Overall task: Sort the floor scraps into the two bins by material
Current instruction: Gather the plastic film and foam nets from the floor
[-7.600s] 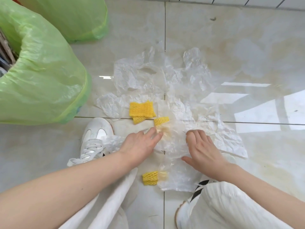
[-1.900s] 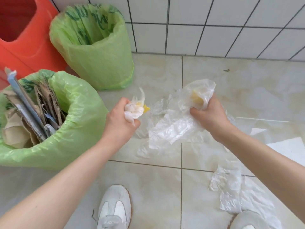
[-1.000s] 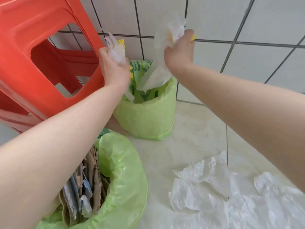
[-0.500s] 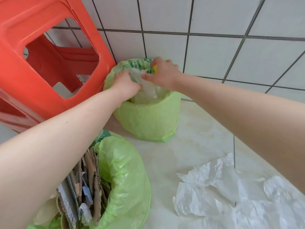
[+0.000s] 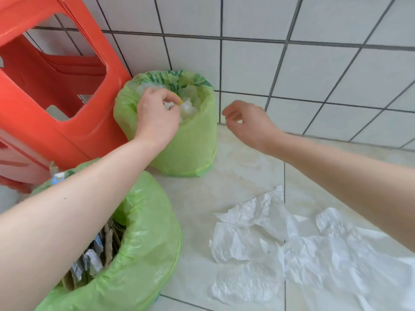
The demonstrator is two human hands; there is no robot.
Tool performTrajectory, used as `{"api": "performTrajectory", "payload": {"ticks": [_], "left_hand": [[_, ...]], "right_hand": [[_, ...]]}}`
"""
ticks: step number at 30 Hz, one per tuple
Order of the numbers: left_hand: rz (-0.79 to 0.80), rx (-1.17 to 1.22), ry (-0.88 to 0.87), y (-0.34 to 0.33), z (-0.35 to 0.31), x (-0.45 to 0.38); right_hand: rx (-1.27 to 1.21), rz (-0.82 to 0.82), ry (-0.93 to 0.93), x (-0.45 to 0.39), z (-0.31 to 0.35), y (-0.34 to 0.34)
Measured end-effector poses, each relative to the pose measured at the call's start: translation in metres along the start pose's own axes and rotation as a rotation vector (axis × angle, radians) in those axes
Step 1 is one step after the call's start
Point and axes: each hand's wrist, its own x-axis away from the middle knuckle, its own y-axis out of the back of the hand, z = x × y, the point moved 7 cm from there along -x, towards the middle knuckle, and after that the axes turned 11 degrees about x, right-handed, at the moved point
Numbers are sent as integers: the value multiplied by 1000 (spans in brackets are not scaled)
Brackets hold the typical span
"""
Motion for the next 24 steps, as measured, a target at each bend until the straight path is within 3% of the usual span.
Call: {"api": "performTrajectory", "payload": {"ticks": [6, 16, 19, 24], "left_hand": [[148, 38, -116, -43, -28, 74], [500, -6, 7, -126, 19, 245], [623, -48, 21, -136, 32, 297], [874, -255, -136, -148, 37, 346]], "right_hand": [[21, 79, -135, 101, -67, -2], [13, 266, -334, 294, -153, -16], [90, 372, -324, 353, -168, -21], [405, 445, -290, 430, -186, -18]]}}
